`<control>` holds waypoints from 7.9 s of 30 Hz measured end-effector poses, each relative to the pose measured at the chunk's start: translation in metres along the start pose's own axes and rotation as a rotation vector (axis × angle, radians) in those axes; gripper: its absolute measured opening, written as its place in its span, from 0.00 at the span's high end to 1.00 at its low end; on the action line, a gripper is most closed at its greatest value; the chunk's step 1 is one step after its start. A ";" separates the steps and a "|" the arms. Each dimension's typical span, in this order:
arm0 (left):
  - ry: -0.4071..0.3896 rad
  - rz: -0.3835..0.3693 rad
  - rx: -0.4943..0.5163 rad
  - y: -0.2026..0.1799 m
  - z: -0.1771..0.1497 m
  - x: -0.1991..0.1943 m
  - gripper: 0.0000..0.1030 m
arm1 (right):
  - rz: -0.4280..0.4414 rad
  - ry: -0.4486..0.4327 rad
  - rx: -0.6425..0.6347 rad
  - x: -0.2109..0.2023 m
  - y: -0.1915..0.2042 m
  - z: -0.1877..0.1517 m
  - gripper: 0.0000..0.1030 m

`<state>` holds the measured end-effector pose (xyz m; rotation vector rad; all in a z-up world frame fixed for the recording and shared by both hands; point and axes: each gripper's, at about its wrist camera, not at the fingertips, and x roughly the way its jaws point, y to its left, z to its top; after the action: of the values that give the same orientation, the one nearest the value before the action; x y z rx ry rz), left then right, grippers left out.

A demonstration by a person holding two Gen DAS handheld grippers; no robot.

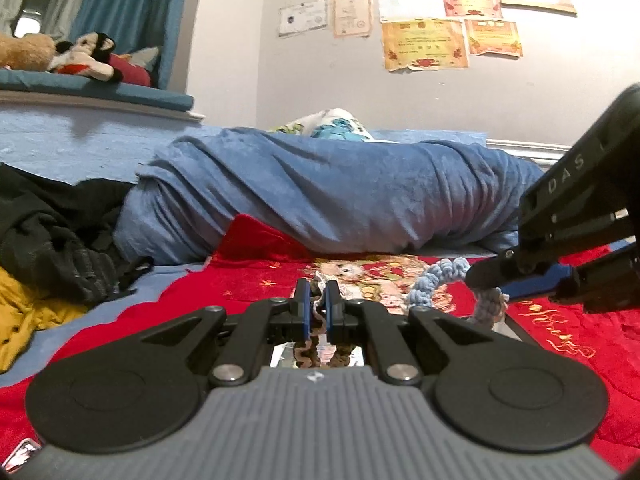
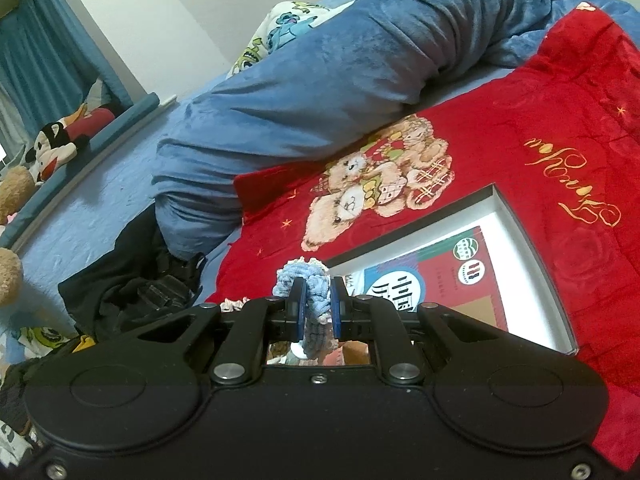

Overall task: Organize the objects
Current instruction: 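Lower the held chain and blue ring into the lid with both grippers, then open both grippers to release the chain and ring in the lid, then move both open grippers back toward the pile beside the lid, then bring both open grippers down around the brown paper packets on the pile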

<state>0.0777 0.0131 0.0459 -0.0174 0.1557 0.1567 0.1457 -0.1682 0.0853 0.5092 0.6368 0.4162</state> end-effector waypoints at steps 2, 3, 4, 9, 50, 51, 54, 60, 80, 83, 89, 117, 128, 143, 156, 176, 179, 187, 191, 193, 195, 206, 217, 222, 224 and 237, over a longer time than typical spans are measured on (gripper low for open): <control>0.033 -0.042 -0.003 0.005 -0.002 0.007 0.91 | -0.008 -0.006 -0.009 0.003 0.000 -0.001 0.87; 0.051 -0.065 -0.001 0.006 -0.004 0.011 0.91 | -0.015 -0.009 -0.013 0.005 -0.001 -0.001 0.87; 0.065 -0.083 0.004 0.007 -0.007 0.014 0.91 | -0.020 -0.009 -0.014 0.007 -0.002 -0.002 0.87; 0.127 -0.074 -0.003 0.006 -0.019 0.026 0.91 | -0.035 0.039 0.100 0.031 -0.031 -0.006 0.87; 0.357 -0.065 -0.001 0.014 -0.034 0.058 0.89 | -0.219 0.090 0.082 0.075 -0.064 -0.027 0.87; 0.351 -0.065 0.003 0.013 -0.034 0.057 0.89 | -0.218 0.091 0.079 0.076 -0.064 -0.028 0.87; 0.345 -0.063 0.013 0.011 -0.034 0.055 0.89 | -0.217 0.096 0.073 0.076 -0.062 -0.029 0.87; 0.349 -0.056 0.003 0.012 -0.033 0.055 0.89 | -0.215 0.098 0.077 0.076 -0.062 -0.030 0.87; 0.341 -0.056 0.041 0.004 -0.040 0.053 0.88 | -0.191 0.108 0.008 0.079 -0.048 -0.035 0.87; 0.340 -0.062 0.043 0.004 -0.040 0.052 0.88 | -0.191 0.109 0.009 0.080 -0.047 -0.035 0.87; 0.341 -0.067 0.042 0.004 -0.041 0.051 0.87 | -0.202 0.110 0.020 0.080 -0.051 -0.036 0.87; 0.346 -0.064 0.063 0.001 -0.043 0.051 0.84 | -0.225 0.122 0.024 0.078 -0.056 -0.038 0.87; 0.338 -0.038 0.092 -0.002 -0.044 0.051 0.69 | -0.234 0.143 0.020 0.081 -0.055 -0.039 0.86; 0.034 0.001 0.262 -0.001 -0.038 -0.005 0.04 | -0.091 0.146 -0.006 0.052 -0.038 -0.033 0.30; 0.158 -0.042 0.177 0.001 -0.037 -0.091 0.00 | -0.039 0.154 -0.004 -0.001 -0.048 -0.057 0.21; 0.517 -0.035 0.167 -0.019 -0.083 -0.046 0.56 | -0.049 0.254 -0.075 0.004 -0.044 -0.086 0.22; 0.512 -0.022 0.175 -0.020 -0.081 -0.050 0.58 | -0.052 0.268 -0.075 0.007 -0.045 -0.088 0.23; 0.525 0.018 0.151 -0.012 -0.073 -0.060 0.59 | 0.001 0.320 -0.163 0.019 -0.026 -0.102 0.24; 0.513 0.014 0.137 -0.005 -0.067 -0.061 0.60 | 0.015 0.337 -0.179 0.023 -0.020 -0.106 0.24; 0.496 0.038 0.136 -0.004 -0.064 -0.062 0.60 | 0.016 0.340 -0.180 0.025 -0.019 -0.107 0.24; 0.510 0.037 0.109 0.000 -0.062 -0.060 0.60 | 0.016 0.340 -0.176 0.027 -0.019 -0.107 0.24; 0.505 0.074 0.085 0.008 -0.060 -0.058 0.63 | 0.019 0.365 -0.168 0.045 -0.015 -0.110 0.24; 0.498 0.138 0.066 0.015 -0.059 -0.055 0.61 | 0.024 0.417 -0.163 0.064 -0.009 -0.119 0.28; 0.533 0.117 0.075 0.015 -0.063 -0.051 0.58 | 0.010 0.424 -0.173 0.070 -0.006 -0.122 0.28; 0.540 0.104 0.084 0.012 -0.066 -0.051 0.46 | 0.007 0.423 -0.166 0.071 -0.006 -0.122 0.28; 0.592 0.099 0.119 0.007 -0.075 -0.038 0.40 | -0.034 0.428 -0.168 0.081 -0.003 -0.122 0.36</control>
<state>0.0284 0.0121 -0.0226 0.0636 0.7573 0.2384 0.1259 -0.0907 -0.0377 0.2480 1.0111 0.5475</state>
